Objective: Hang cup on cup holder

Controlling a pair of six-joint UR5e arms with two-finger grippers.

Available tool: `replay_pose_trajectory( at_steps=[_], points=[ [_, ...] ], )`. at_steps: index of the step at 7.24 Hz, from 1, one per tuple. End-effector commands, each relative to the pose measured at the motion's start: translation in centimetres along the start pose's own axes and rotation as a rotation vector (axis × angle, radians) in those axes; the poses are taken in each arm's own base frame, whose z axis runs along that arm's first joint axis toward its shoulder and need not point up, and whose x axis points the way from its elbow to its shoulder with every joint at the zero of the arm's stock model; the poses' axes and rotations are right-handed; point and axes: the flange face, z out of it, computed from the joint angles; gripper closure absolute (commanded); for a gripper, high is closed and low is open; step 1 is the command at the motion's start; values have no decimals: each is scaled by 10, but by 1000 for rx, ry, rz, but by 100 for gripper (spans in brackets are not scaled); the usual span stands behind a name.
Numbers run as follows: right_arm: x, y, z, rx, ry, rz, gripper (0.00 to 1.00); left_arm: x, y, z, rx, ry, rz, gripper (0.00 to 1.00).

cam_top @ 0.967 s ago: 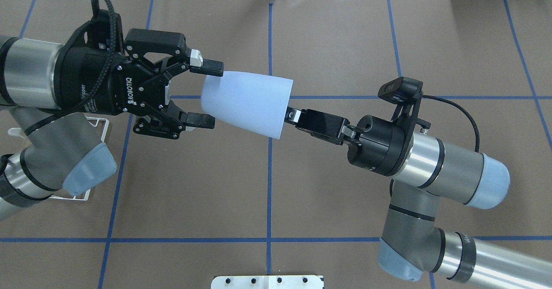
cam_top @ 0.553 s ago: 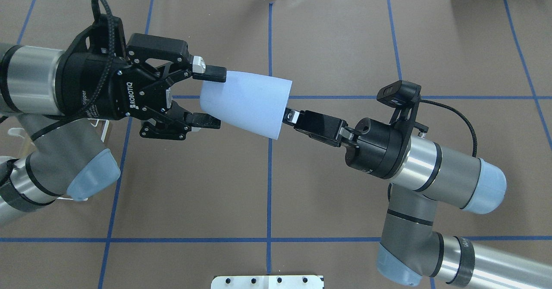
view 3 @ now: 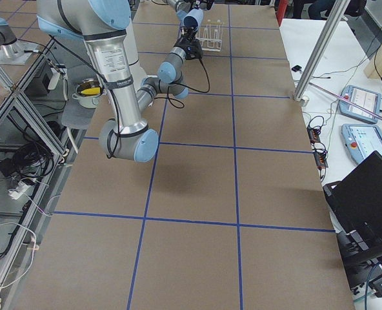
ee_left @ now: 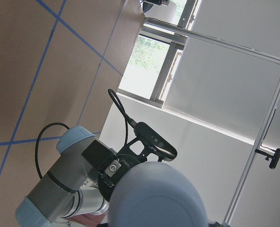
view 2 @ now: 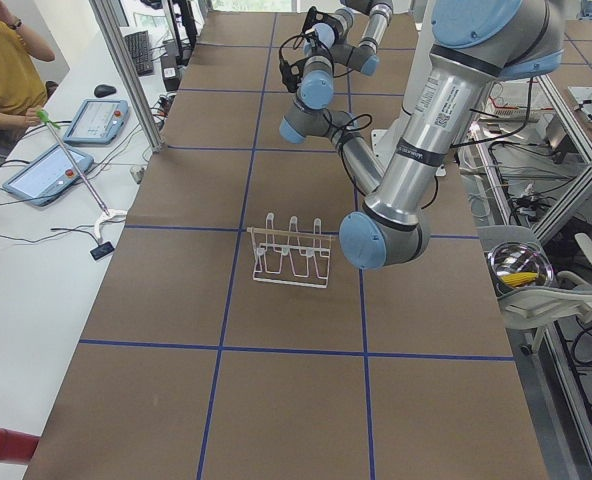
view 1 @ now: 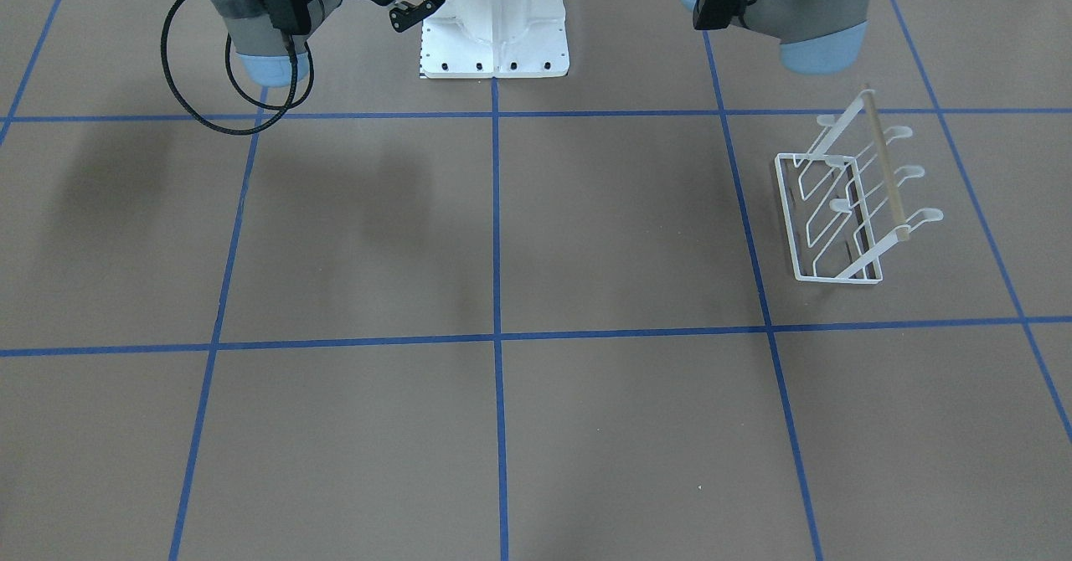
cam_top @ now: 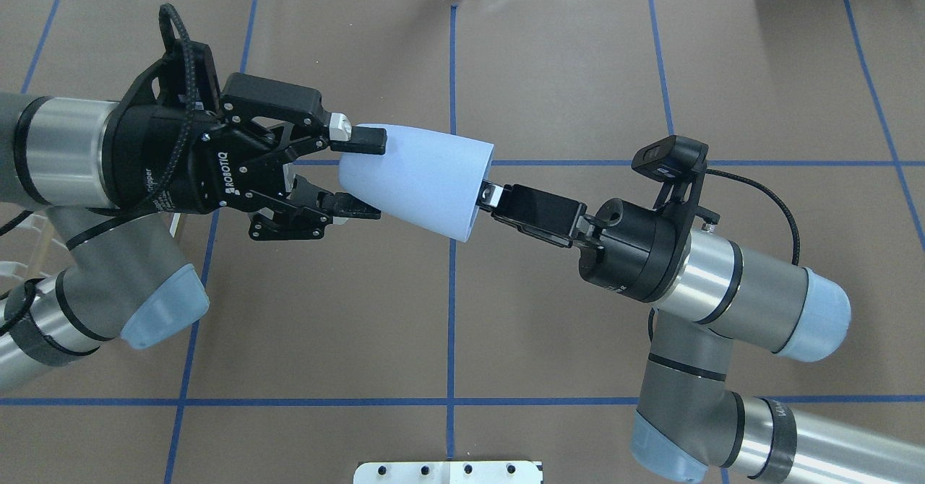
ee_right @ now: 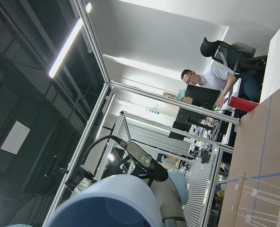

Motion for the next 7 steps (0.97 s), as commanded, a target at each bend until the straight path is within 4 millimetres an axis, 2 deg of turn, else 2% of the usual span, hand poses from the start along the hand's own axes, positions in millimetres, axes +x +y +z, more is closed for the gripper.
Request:
replay_pose_trajectory(
  at_steps=[1,3,4,5,7],
  points=[
    [-16,-5,-7,3,-24,5,0,1,0,-1,2,3,5,100],
    [-7,-8,-28,0,18,7,0,5,-3,-3,17,16,9,100],
    [3,-13,-53,-5,71,-4,0,9,-6,-7,30,23,17,100],
    [13,-28,-76,-13,127,-27,0,17,-10,-14,47,33,31,100],
    [26,-89,-133,-46,297,-51,0,33,-21,-31,91,44,69,100]
  ],
)
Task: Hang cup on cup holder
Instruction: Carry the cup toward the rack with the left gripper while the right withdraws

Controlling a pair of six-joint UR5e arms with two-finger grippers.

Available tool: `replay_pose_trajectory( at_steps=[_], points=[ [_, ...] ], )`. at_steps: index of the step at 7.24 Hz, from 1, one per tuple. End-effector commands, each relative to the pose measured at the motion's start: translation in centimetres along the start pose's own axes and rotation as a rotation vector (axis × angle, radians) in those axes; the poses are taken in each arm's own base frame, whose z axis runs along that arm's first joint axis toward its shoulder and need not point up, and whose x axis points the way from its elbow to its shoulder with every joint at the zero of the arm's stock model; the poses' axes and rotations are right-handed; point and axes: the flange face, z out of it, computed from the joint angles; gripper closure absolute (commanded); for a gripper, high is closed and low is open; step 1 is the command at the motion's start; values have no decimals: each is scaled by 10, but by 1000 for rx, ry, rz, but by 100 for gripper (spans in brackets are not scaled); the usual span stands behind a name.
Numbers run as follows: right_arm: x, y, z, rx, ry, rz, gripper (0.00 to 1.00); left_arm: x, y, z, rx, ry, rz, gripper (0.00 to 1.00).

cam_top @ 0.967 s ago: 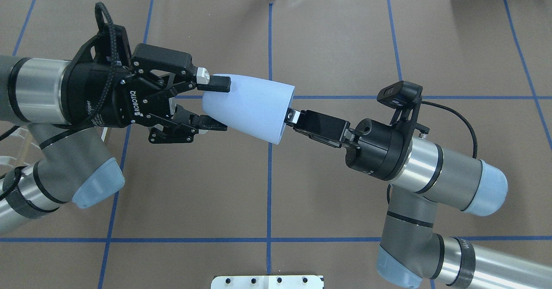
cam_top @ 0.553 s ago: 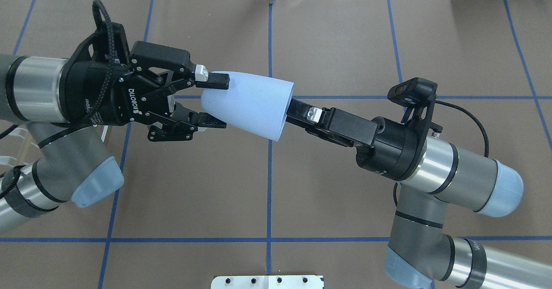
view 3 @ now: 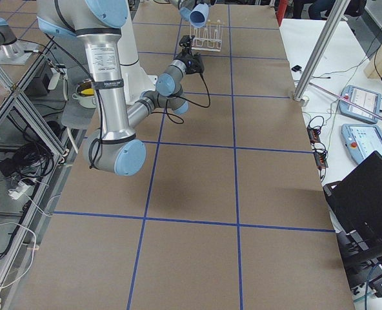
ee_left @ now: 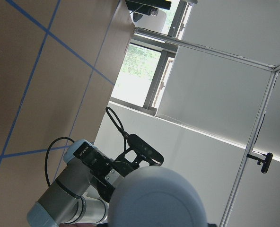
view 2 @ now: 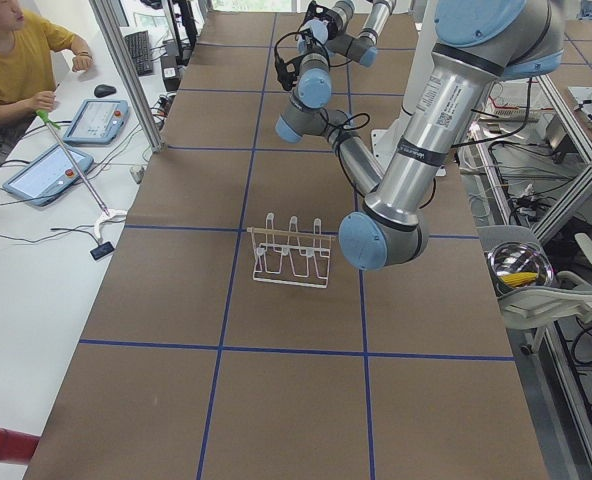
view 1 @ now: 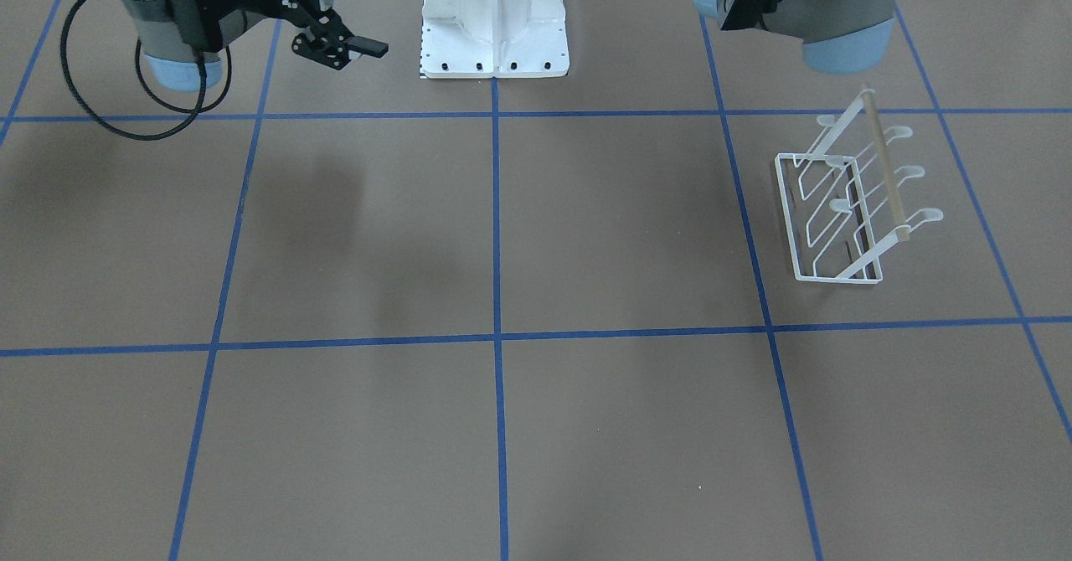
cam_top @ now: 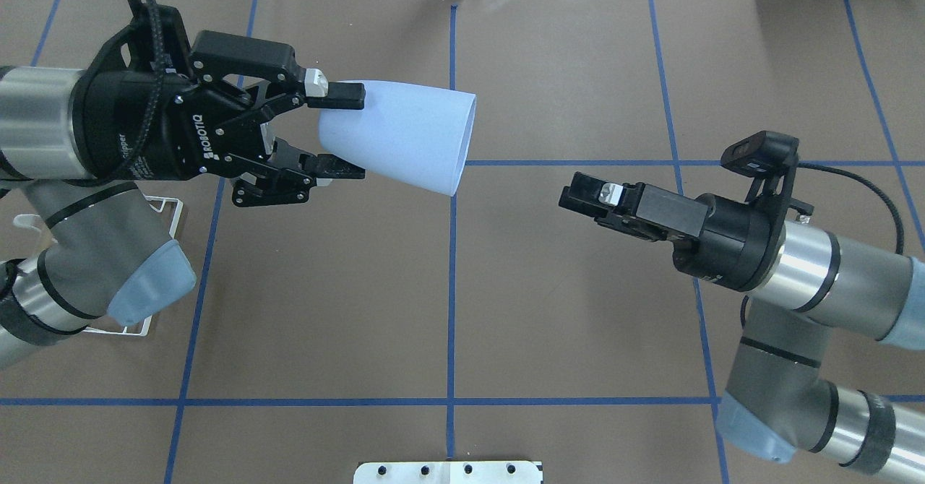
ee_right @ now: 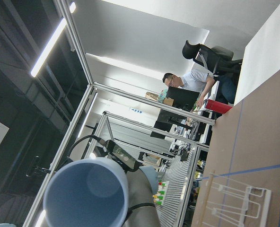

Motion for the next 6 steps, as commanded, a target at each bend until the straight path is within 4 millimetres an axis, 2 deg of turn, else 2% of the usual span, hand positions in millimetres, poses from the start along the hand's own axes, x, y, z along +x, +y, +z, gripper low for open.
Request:
replay_pose_trajectory(
  at_steps=[1,2,3,4,6],
  points=[
    [29,-61,-50,-20,256,-32,0,17,-17,-24,60,0,38,100],
    [37,-93,-57,-47,423,-27,0,15,-25,-37,89,-18,72,100],
    [37,-131,-75,-57,559,-1,0,9,-30,-41,94,-81,153,100],
    [39,-160,-94,-59,665,0,0,13,-38,-43,117,-192,193,100],
    [72,-181,-150,-92,894,-101,0,35,-63,-71,137,-407,289,100]
  ],
)
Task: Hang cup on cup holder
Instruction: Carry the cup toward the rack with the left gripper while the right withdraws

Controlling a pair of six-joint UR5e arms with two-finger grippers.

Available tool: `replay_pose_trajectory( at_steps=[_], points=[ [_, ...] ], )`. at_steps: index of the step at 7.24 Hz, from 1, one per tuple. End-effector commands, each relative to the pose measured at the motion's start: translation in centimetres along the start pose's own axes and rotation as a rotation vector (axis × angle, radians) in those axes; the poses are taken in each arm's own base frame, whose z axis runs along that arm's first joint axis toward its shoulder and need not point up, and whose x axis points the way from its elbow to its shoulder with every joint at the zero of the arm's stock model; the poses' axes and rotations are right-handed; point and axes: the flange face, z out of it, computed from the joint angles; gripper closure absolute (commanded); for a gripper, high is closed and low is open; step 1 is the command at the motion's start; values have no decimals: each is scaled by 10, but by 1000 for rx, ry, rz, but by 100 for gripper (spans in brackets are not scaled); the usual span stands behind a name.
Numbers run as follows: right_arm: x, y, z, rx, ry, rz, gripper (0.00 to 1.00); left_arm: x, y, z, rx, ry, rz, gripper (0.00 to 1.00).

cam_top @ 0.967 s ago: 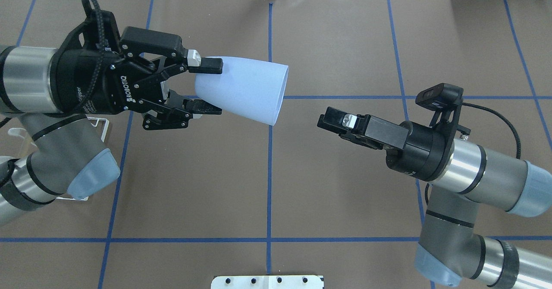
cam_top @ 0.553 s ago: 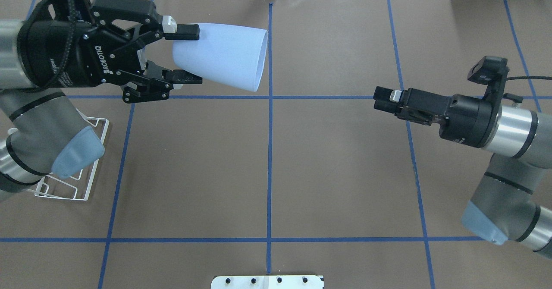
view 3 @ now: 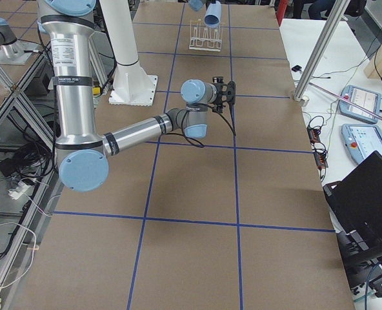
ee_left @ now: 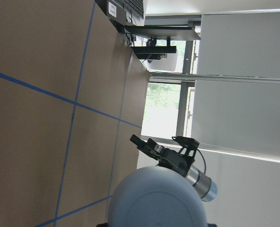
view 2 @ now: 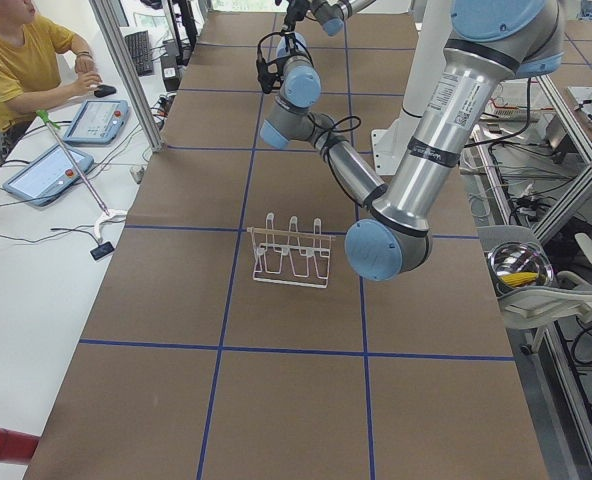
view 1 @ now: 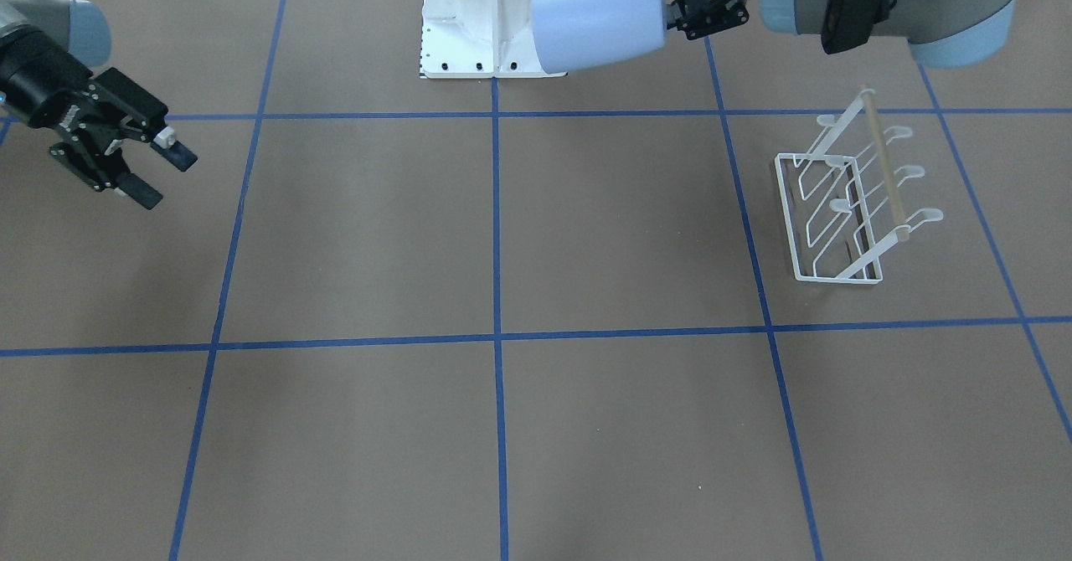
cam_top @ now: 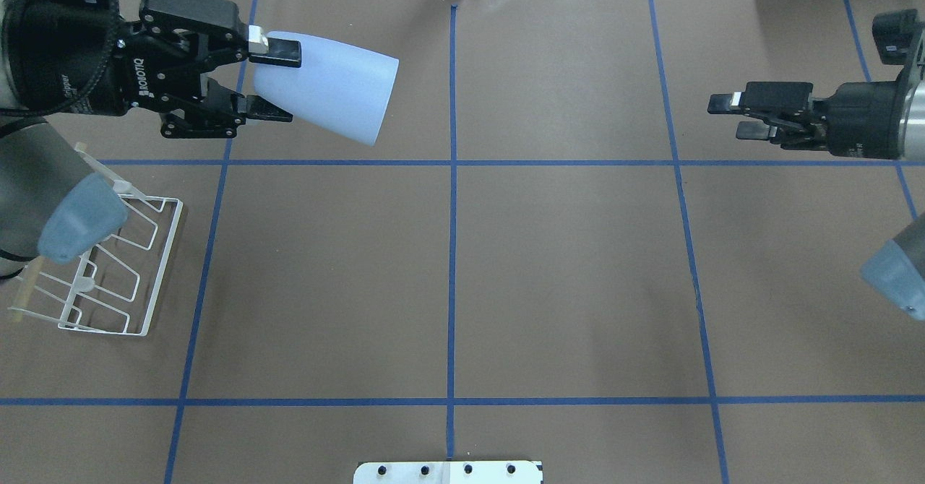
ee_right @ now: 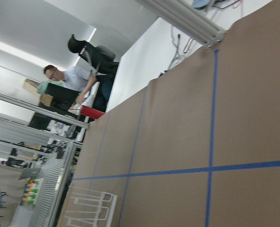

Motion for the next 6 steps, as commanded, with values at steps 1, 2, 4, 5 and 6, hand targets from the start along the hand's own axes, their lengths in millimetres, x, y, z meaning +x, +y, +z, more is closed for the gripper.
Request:
replay_pose_trajectory(
  at_steps=[1,2,4,5,6],
  points=[
    [65,-19,-22,-20,251,-88,0,13,-34,-40,40,-172,96,100],
    [97,-22,-34,-57,362,-169,0,22,-42,-61,64,-221,161,100],
    [140,-38,-62,-142,524,-312,0,21,-46,-79,89,-312,242,100],
    [156,-51,-82,-199,564,-358,0,13,-50,-88,97,-368,287,100],
    [171,-64,-105,-246,602,-379,0,7,-58,-96,104,-422,329,100]
  ],
)
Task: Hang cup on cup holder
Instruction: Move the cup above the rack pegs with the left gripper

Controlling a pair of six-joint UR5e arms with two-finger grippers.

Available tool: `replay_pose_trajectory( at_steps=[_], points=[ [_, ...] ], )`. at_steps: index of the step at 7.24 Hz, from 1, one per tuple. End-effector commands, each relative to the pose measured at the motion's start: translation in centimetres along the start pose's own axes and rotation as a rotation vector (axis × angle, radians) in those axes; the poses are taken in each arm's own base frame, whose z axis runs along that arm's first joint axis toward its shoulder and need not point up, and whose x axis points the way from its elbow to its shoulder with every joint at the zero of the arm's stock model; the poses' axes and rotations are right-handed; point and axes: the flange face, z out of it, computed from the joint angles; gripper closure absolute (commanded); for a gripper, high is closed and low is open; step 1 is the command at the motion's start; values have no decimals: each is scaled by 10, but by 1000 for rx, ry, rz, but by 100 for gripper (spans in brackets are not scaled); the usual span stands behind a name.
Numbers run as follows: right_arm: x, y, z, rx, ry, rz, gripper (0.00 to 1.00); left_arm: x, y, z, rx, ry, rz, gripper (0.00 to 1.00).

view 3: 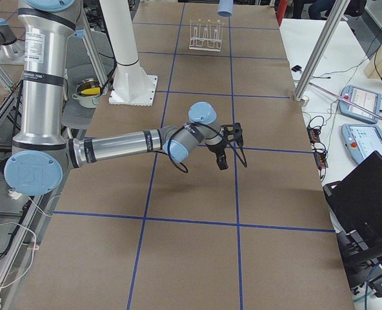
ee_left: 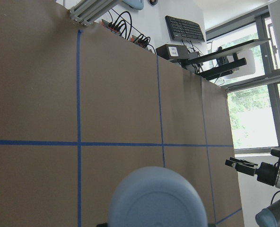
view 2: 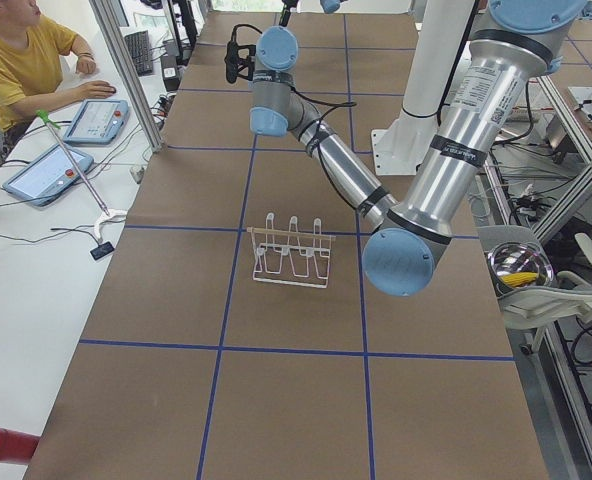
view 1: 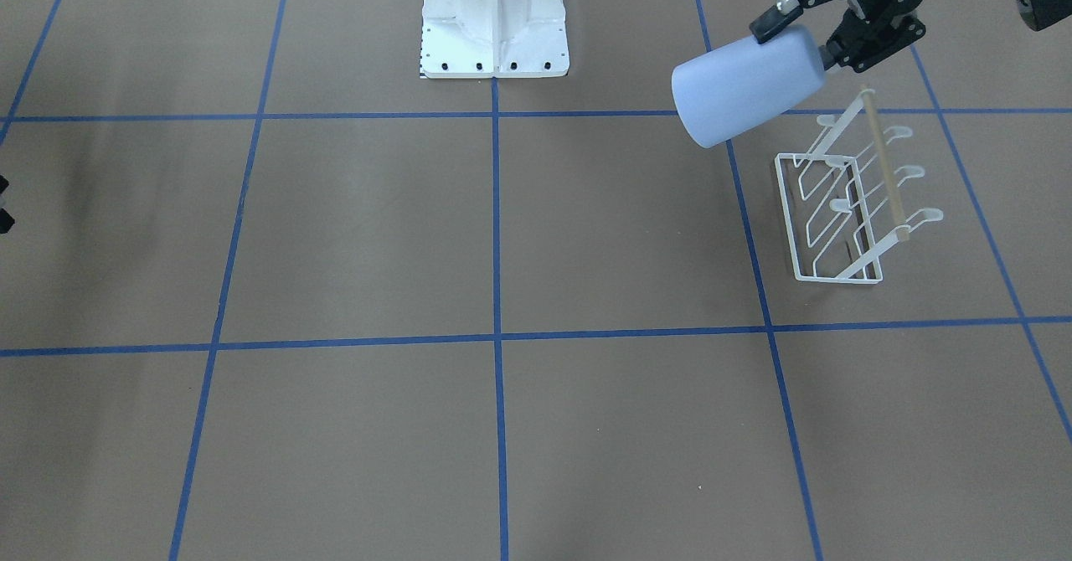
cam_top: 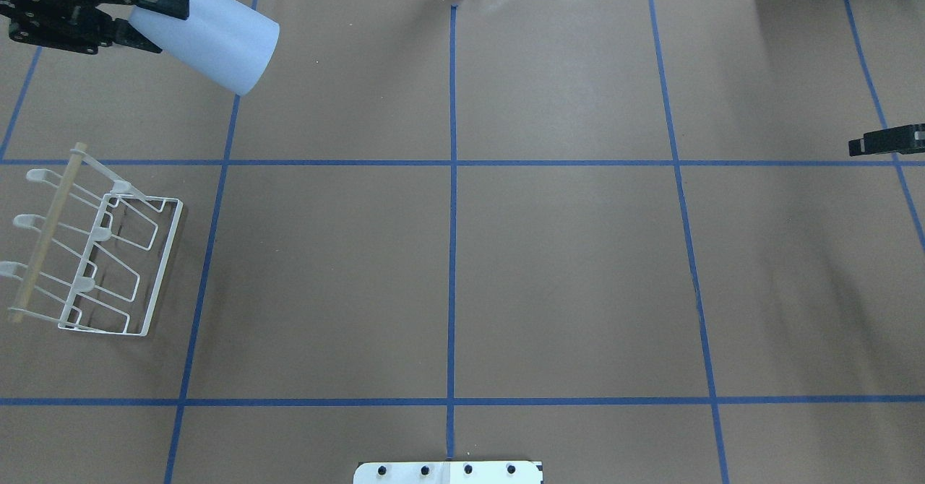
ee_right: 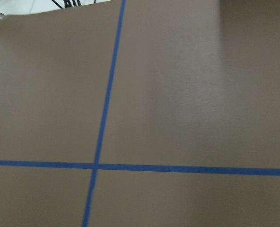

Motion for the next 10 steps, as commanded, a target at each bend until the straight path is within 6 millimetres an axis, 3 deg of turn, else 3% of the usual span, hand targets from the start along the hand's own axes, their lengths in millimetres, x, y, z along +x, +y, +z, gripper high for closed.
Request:
replay_pose_trajectory(
  at_steps=[1,3,5,6,7,8,10],
  points=[
    [57,-3,-22,-122,83,-93,0,-29,-10,-8,9,-113,89,100],
    [88,-15,-42,-276,112,-150,0,-56,-24,-20,3,-214,186,100],
    [108,-6,-50,-321,112,-183,0,-80,-21,-22,20,-347,297,100],
    [110,-5,-49,-324,112,-180,0,-78,-14,-23,-1,-436,350,100],
    [110,-4,-49,-324,112,-180,0,-72,9,-16,-24,-574,376,100],
    [111,-3,-48,-324,111,-179,0,-73,31,3,-56,-682,392,100],
    [112,-3,-48,-323,112,-181,0,-103,41,8,-120,-724,427,100]
  ],
)
